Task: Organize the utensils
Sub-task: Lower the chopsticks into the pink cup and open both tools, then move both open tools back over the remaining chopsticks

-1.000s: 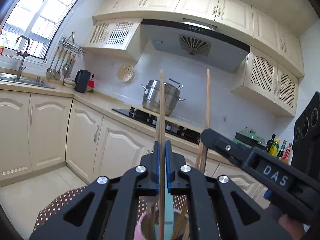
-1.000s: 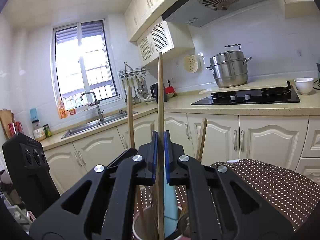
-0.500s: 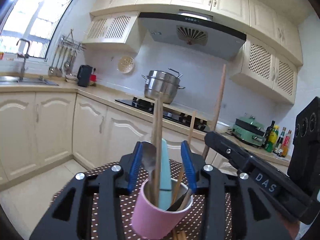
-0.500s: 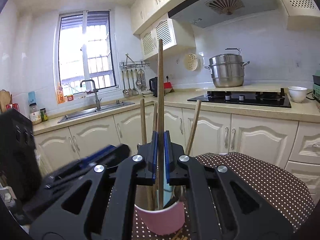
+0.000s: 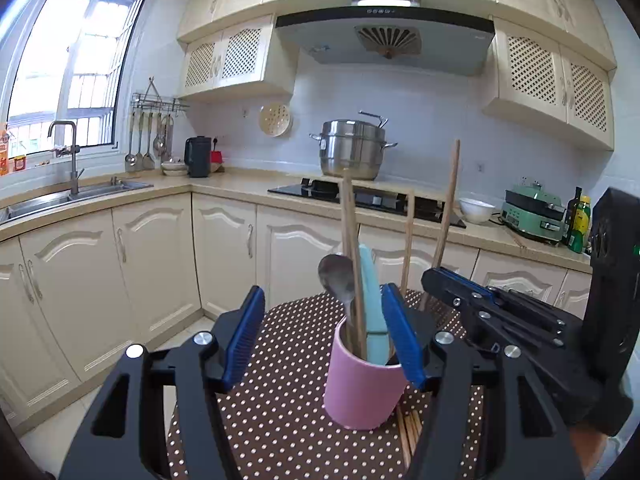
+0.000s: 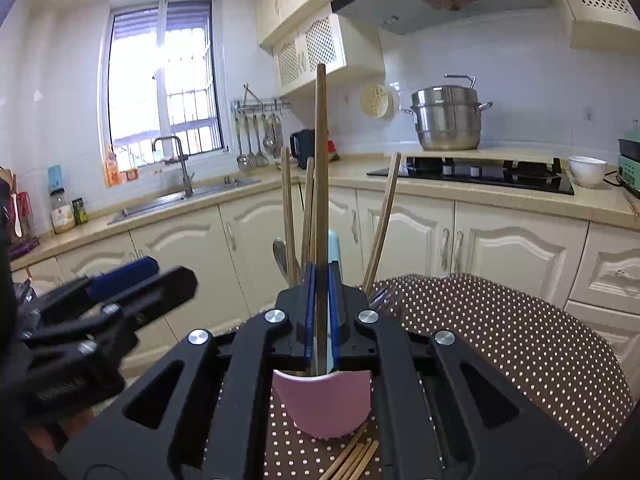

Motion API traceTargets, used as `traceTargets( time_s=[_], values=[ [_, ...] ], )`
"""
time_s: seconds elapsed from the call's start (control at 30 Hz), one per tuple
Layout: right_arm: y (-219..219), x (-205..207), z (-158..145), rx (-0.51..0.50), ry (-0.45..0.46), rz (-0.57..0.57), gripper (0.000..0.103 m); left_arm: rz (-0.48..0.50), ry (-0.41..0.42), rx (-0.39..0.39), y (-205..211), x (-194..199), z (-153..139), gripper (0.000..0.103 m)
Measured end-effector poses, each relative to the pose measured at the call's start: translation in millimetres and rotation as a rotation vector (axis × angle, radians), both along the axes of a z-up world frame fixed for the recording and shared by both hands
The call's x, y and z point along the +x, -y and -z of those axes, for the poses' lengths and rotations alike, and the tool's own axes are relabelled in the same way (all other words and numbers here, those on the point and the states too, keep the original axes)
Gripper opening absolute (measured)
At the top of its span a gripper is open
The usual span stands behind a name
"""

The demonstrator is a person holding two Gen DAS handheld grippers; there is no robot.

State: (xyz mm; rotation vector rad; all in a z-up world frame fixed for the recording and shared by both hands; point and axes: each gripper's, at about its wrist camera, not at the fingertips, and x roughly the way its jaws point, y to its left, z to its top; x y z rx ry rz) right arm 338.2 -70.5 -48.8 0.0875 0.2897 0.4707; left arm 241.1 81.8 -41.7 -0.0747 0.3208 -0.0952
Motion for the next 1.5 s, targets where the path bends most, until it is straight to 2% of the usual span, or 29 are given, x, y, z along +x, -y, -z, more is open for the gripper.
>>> traceTargets(
  time_s=[0.27,0.53,0.57,0.63,0.67,0.7,0.87,0.97,1.17,1.5],
  values=[
    [-2.5,-8.3,10.4,-0.018,-0.029,0.030,0.007,-0.030,-0.081,0.009,-15.1,-4.5,4.9,0.060],
    [-0.7,-18.8,8.9,-0.032,-0.035,0.038,0.009,-0.015,-0.104,0.023,-18.9,-14.8,4.1,0.064],
    [-0.6,-21.1,8.6,-0.032,-0.037,0.033,0.012,-0.014,-0.106,0.023,-19.3,-15.7,3.4,0.064],
    [-0.5,-27.4,7.8,-0.032,-0.027,0.030,0.026,-0.010,-0.107,0.023,-19.9,-18.1,2.2,0.065],
    [0.5,-31.3,6.9,-0.032,-0.016,0.031,0.044,-0.007,-0.108,0.025,-20.0,-19.8,1.9,0.065],
    [1.5,-34.8,6.1,-0.030,-0.004,0.033,0.055,-0.006,-0.110,0.029,-20.2,-21.3,1.8,0.066],
    [5.9,-43.2,1.1,-0.023,0.002,0.029,0.056,-0.001,-0.117,0.026,-21.2,-28.8,0.6,0.069],
    [8.6,-50.0,-2.3,-0.022,0.013,0.025,0.061,0.004,-0.120,0.020,-20.2,-33.6,-0.9,0.070],
    [17.3,-66.3,-6.1,-0.028,0.015,0.034,0.063,0.019,-0.129,0.029,-13.3,-43.6,-0.6,0.072],
    [37.9,-88.1,10.8,-0.042,-0.070,0.066,0.068,0.062,-0.219,0.044,1.8,-53.3,11.9,0.073]
  ],
)
